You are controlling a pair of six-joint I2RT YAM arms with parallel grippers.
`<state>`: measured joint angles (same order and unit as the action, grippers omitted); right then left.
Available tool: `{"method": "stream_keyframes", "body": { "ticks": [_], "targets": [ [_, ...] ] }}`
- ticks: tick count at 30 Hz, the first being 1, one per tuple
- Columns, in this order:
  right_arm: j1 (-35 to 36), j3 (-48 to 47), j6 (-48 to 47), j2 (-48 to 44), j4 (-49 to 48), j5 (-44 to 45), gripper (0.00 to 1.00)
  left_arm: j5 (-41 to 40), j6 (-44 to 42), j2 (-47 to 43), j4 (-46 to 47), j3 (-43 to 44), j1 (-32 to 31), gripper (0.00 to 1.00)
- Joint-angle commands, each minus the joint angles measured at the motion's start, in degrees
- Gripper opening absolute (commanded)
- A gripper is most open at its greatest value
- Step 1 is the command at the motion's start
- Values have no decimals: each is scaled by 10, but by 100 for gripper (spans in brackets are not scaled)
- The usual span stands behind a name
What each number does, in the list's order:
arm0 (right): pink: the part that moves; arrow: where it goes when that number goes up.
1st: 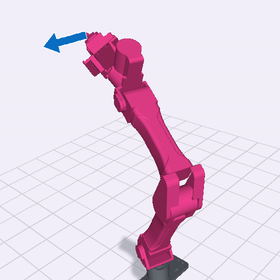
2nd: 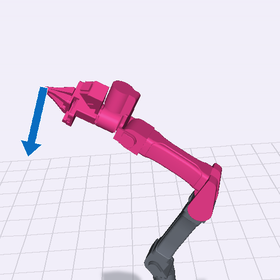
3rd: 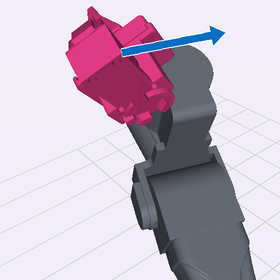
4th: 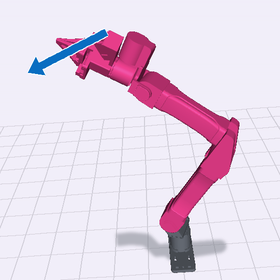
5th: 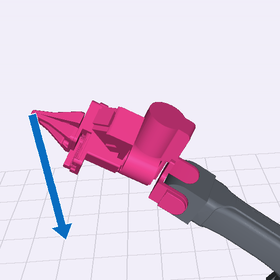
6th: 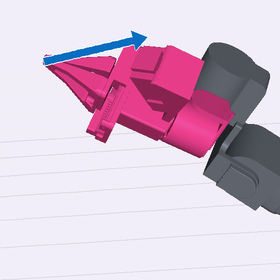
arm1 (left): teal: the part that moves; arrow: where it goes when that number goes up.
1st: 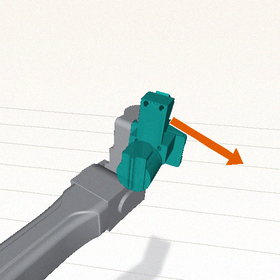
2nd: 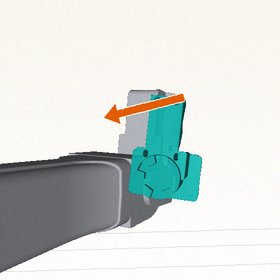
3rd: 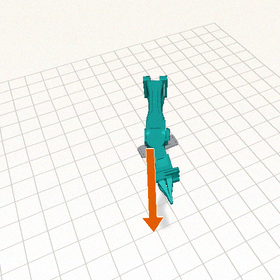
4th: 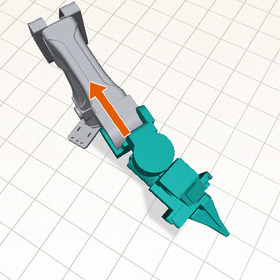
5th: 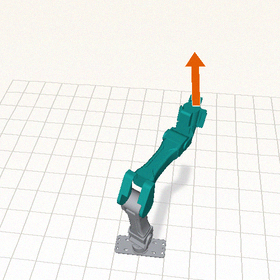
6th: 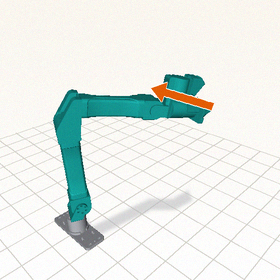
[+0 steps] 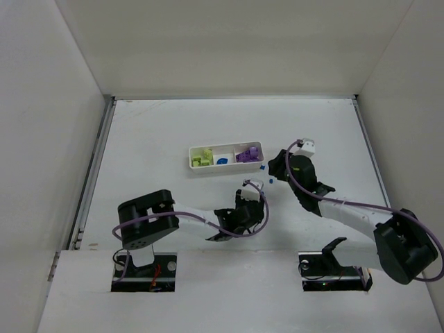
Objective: Sort the legos into containers by color
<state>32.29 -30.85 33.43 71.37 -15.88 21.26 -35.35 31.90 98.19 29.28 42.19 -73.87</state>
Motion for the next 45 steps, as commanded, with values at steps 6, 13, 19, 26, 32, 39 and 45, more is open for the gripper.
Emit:
{"method": "stream_keyframes", "body": {
  "ticks": [6, 13, 19, 26, 32, 39, 45],
  "targets": [
    [-25, 17, 40, -34, -68, -58, 56, -51, 36, 58, -43, 68, 0, 44],
    [-25, 12, 40, -28, -66, -57, 56, -60, 38, 85, -50, 84, 5, 36],
    [-25, 18, 44, -40, -68, -59, 56, -72, 43, 92, -62, 85, 12, 32],
    [-25, 17, 45, -32, -69, -59, 56, -74, 35, 90, -61, 78, 12, 15],
    [-30, 19, 46, -33, -70, -59, 56, -80, 25, 18, -54, 42, 6, 11],
    [-31, 19, 47, -31, -69, -59, 56, -65, 17, -117, -50, 3, 47, 11],
    [-27, 13, 45, -21, -68, -60, 55, 4, -2, -153, -56, 16, 161, 12]
  ]
}}
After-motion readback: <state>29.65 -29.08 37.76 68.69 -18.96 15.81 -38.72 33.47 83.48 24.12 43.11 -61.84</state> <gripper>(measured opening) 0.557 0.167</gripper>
